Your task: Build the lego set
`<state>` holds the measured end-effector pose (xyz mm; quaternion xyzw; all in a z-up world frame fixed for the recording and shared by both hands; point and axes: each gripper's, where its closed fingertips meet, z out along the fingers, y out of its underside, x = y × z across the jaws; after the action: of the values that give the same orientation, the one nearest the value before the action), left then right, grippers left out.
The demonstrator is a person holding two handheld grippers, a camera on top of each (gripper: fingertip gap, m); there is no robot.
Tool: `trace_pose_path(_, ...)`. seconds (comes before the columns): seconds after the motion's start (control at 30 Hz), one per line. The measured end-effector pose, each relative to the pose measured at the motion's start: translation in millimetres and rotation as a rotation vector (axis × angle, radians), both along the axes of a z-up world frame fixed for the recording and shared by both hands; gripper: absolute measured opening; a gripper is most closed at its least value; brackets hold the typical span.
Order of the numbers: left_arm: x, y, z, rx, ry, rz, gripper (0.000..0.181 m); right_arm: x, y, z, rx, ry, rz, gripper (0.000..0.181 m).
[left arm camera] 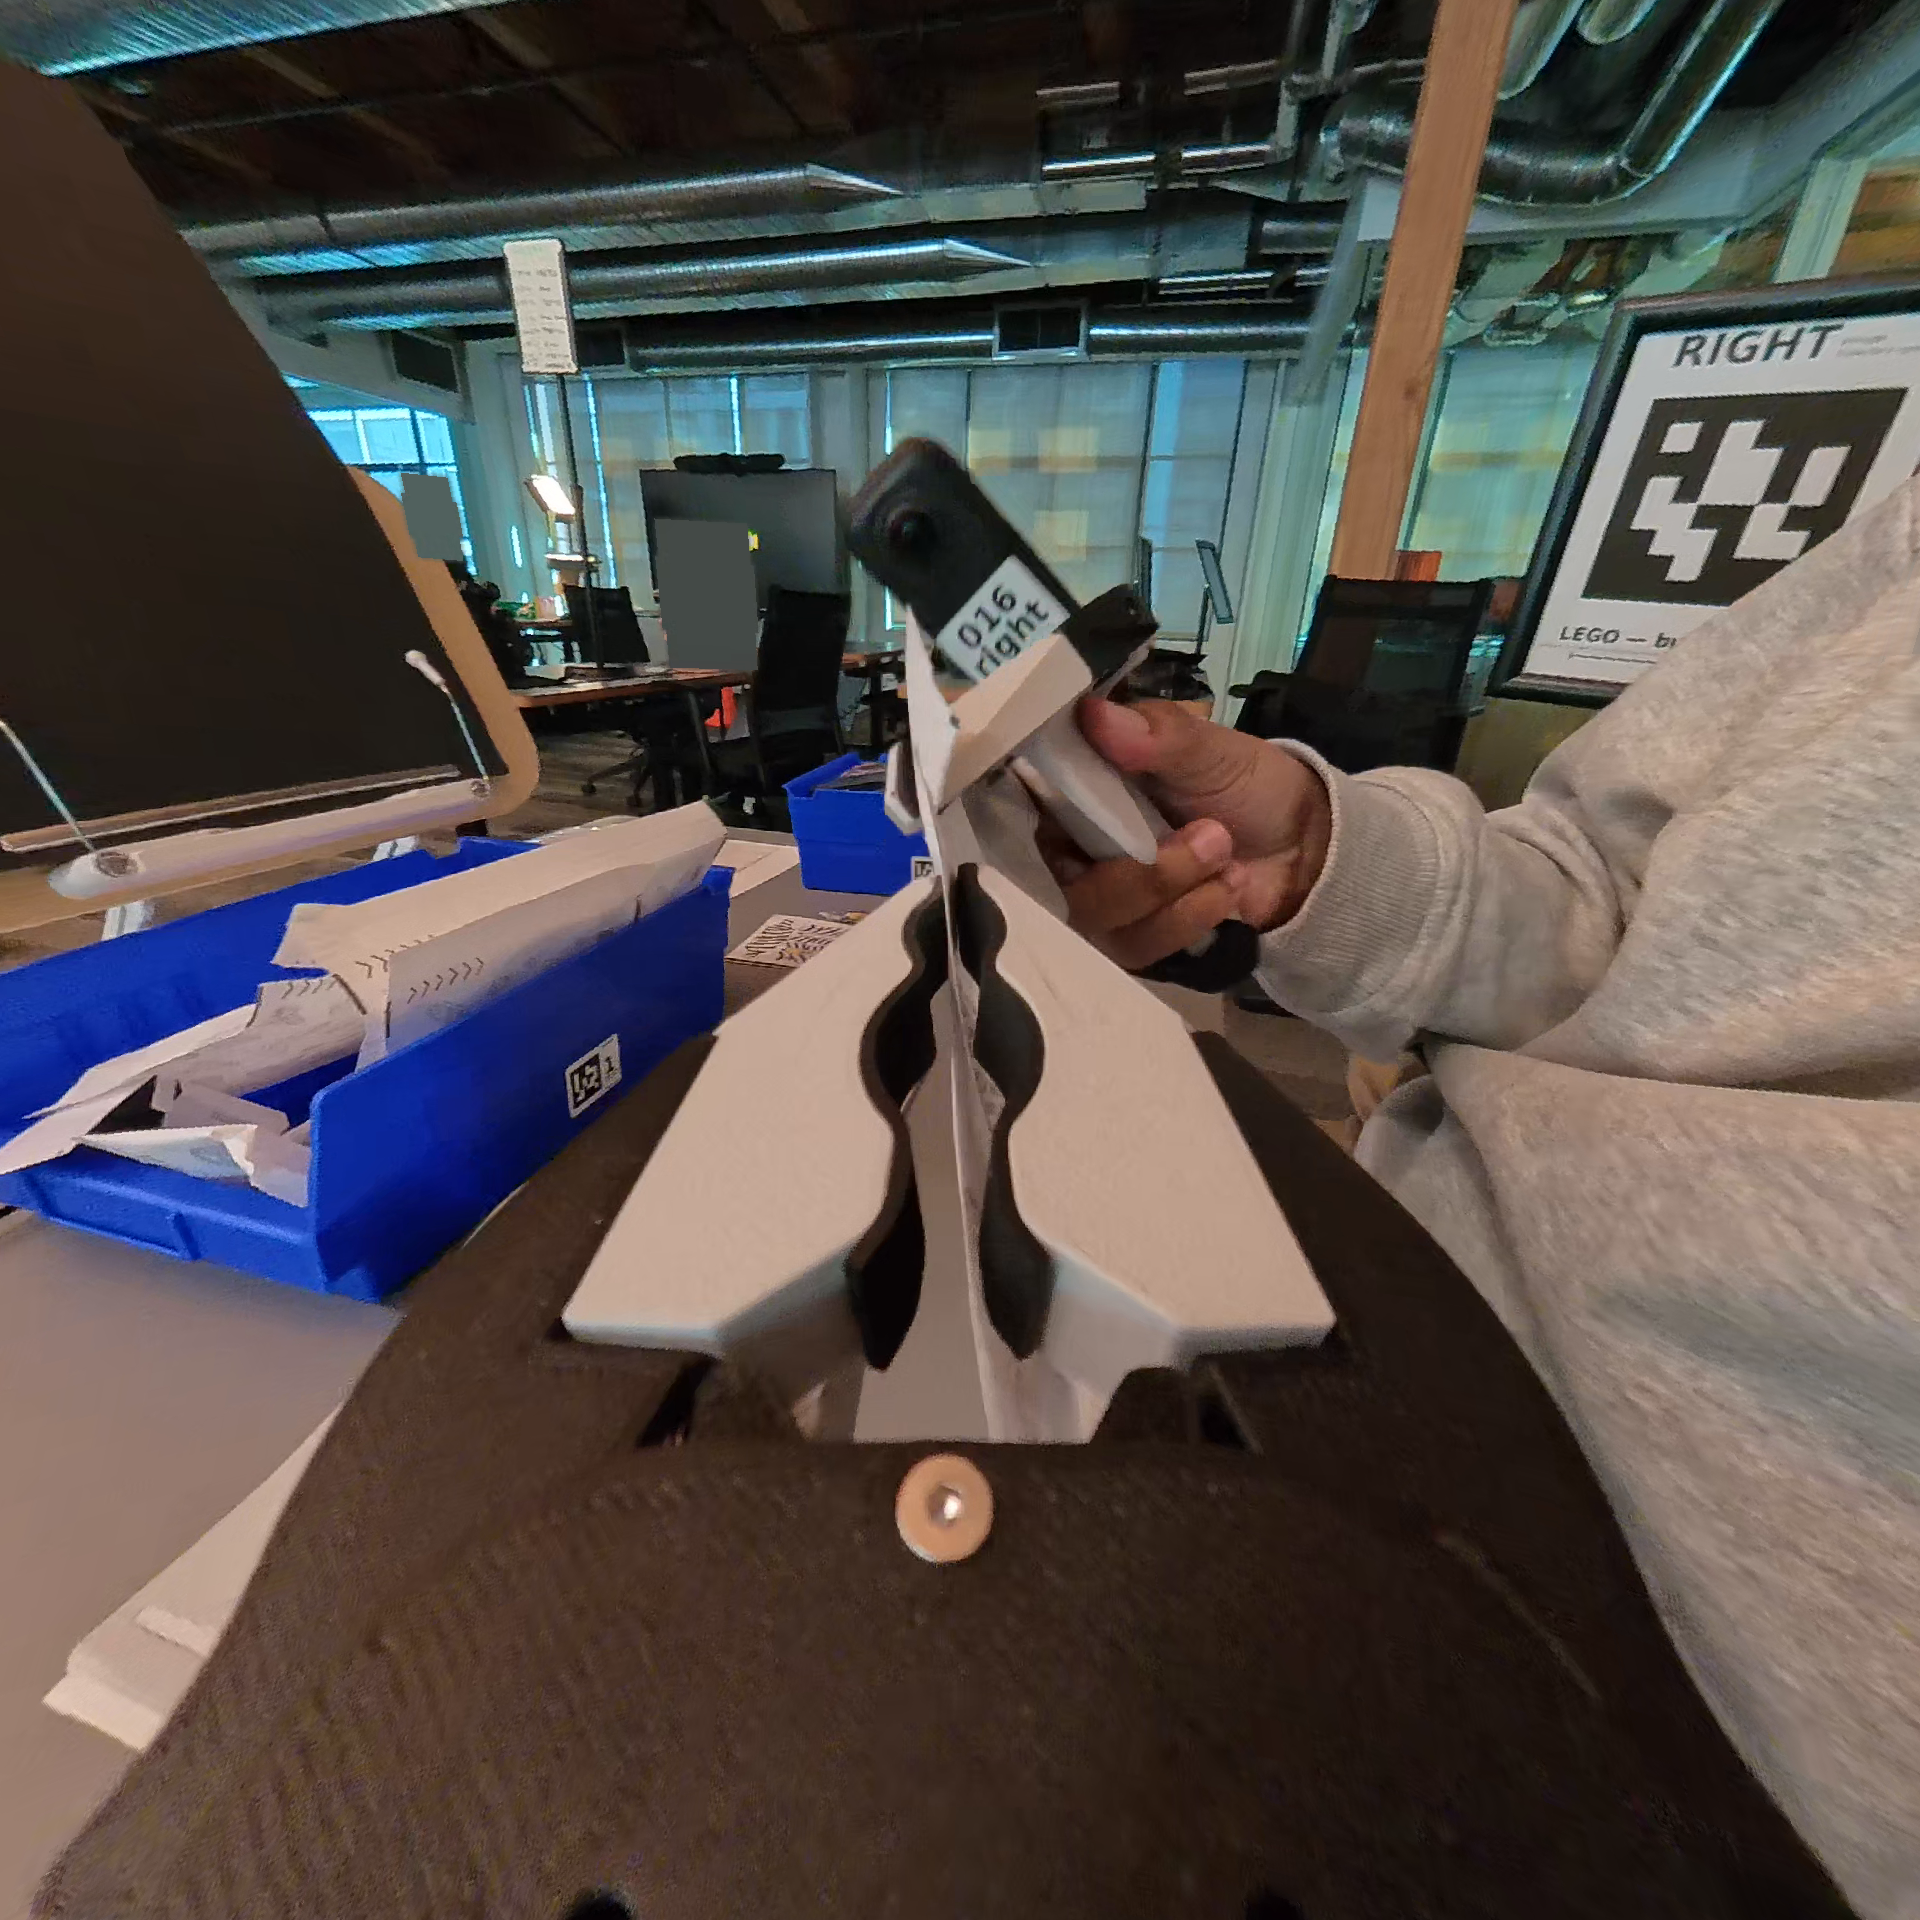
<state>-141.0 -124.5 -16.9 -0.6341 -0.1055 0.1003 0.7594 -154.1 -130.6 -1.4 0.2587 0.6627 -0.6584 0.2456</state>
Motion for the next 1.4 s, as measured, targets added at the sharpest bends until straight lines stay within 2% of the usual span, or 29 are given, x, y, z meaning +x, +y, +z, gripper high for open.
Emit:
trace_pose_path(0.1, 6, 1, 1, 0.006, -0.011, -0.045, 0.000, -3, 3, 14, 0.069, 0.237, -0.062, 0.019)
trace_pose_path(0.23, 8, 1, 3, 0.020, -0.022, -0.067, 0.000, 14, -2, 11, 0.201, 0.414, 0.045, 0.034)
trace_pose_path(0.27, 9, 1, 3, 0.019, -0.024, -0.073, 0.000, 16, -4, 8, 0.227, 0.442, 0.066, 0.033)
trace_pose_path(0.4, 12, 1, 3, 0.025, -0.029, -0.096, 0.000, 19, -6, 1, 0.300, 0.503, 0.121, 0.000)
trace_pose_path(0.57, 9, -1, 4, 0.050, -0.022, -0.084, 0.000, 17, -8, 4, 0.281, 0.436, 0.142, 0.000)
trace_pose_path(0.67, 9, -1, 9, 0.078, 0.000, -0.066, 0.000, 14, -8, 9, 0.183, 0.293, 0.129, 0.000)
trace_pose_path(0.83, -1, 0, 3, 0.035, 0.010, 0.004, 0.000, 2, -7, 3, 0.087, 0.094, 0.080, 0.000)
trace_pose_path(1.07, -8, -4, 0, 0.021, 0.013, 0.056, 0.000, -9, -11, -1, 0.077, 0.040, -0.010, 0.000)
trace_pose_path(1.3, -6, -7, -1, 0.011, 0.028, 0.052, 0.000, -24, -8, -2, -0.042, -0.071, -0.069, 0.000)
trace_pose_path(1.4, -10, -5, -5, -0.023, 0.023, 0.079, 0.000, -25, -5, -2, -0.026, -0.037, -0.075, 0.000)
